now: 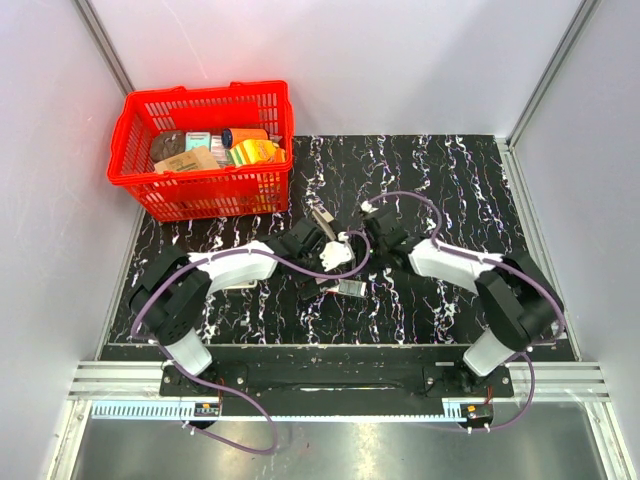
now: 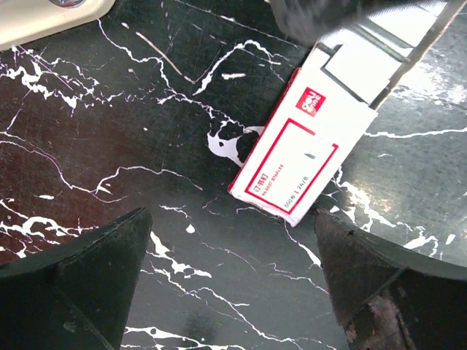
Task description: Unload the staples from the stapler
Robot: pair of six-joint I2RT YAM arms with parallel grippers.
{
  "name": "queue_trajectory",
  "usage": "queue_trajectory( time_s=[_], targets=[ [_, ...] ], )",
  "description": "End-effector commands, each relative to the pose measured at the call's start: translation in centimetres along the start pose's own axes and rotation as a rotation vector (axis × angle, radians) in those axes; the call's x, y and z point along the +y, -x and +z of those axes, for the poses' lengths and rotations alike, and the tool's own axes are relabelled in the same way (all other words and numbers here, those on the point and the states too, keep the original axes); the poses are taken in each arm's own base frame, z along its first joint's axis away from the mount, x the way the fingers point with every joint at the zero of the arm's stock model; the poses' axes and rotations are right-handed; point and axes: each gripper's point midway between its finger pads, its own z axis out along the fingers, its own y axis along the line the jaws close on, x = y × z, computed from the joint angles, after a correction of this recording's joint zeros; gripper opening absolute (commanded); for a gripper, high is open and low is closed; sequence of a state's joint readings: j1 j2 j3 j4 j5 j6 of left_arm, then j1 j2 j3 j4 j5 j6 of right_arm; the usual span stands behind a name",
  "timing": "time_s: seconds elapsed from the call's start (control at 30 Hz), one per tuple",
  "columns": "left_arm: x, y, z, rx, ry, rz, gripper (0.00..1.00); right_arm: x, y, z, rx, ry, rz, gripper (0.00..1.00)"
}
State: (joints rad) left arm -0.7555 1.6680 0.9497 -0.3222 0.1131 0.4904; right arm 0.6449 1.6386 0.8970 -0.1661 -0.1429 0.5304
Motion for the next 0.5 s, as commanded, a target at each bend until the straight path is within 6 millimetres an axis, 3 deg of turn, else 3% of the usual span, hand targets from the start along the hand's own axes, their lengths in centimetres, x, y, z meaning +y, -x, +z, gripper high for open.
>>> queue_trajectory(
  time_s=[0.0,0.1,0.23,0.33,0.47],
  targets=[
    [0.4,2.1,-2.5,-0.08,0.008,-0.008,0.99,-0.9,3.0,-3.6,-0.135,-0.047,0.033,0.44],
    [1.0,2.3,-3.3,-0.099,-0.004,-0.044,0.99,-1.8,2.1,-4.5,-0.127,-0.053,0.084,0.44],
    [1.9,1.6,-4.0,-0.097,-0.012,-0.072,0.99,-3.0,-0.6,-4.7,-0.085,-0.057,0.166,0.42],
    [1.4,0.6,-3.6,-0.073,-0.031,-0.051,0.99,-3.7,-2.6,-4.5,-0.066,-0.035,0.222,0.38],
    [1.0,-0.2,-2.7,-0.039,-0.055,-0.048,0.99,-3.8,-3.5,-4.2,-0.065,0.012,0.277,0.34]
  ],
)
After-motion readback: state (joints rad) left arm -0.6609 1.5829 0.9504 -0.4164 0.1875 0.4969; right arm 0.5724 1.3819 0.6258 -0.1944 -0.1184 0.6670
